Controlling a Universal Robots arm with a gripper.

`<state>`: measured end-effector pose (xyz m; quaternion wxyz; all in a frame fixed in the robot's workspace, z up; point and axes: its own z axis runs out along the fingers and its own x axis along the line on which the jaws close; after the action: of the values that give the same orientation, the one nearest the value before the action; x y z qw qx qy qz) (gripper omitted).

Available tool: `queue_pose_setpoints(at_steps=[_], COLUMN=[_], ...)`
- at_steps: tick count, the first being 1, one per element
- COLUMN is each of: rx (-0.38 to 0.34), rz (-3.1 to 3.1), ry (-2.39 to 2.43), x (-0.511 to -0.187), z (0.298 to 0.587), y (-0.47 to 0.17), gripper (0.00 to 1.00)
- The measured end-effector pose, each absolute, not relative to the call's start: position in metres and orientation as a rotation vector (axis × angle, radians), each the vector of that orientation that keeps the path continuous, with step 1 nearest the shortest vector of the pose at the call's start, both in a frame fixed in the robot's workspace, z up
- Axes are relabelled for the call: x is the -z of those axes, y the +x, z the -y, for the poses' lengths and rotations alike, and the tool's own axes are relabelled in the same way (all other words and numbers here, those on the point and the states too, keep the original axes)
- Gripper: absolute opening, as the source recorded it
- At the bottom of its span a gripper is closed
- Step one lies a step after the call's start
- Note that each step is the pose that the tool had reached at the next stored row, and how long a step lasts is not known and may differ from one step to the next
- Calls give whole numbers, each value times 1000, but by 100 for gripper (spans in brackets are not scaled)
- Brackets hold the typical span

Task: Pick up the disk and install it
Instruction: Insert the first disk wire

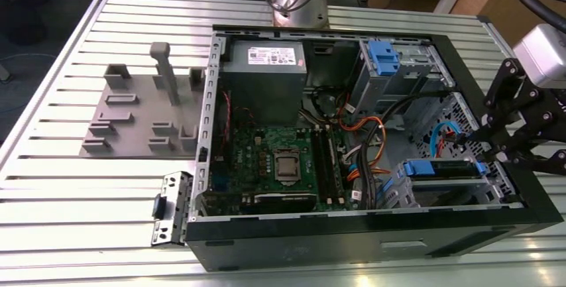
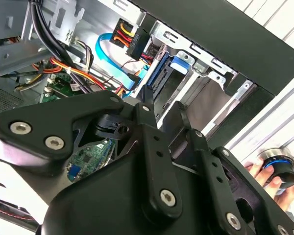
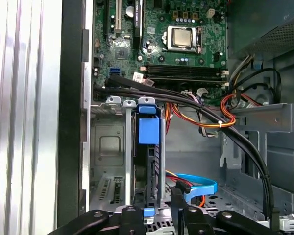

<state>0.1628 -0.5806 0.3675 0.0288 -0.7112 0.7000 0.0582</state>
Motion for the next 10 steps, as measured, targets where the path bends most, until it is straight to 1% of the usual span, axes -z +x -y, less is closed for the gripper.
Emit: queue_pose_setpoints(at_steps=[10], rx=[-180], rz=[-2165], ry=[-2199], x=[-364], z=[558], y=[172], gripper=[35])
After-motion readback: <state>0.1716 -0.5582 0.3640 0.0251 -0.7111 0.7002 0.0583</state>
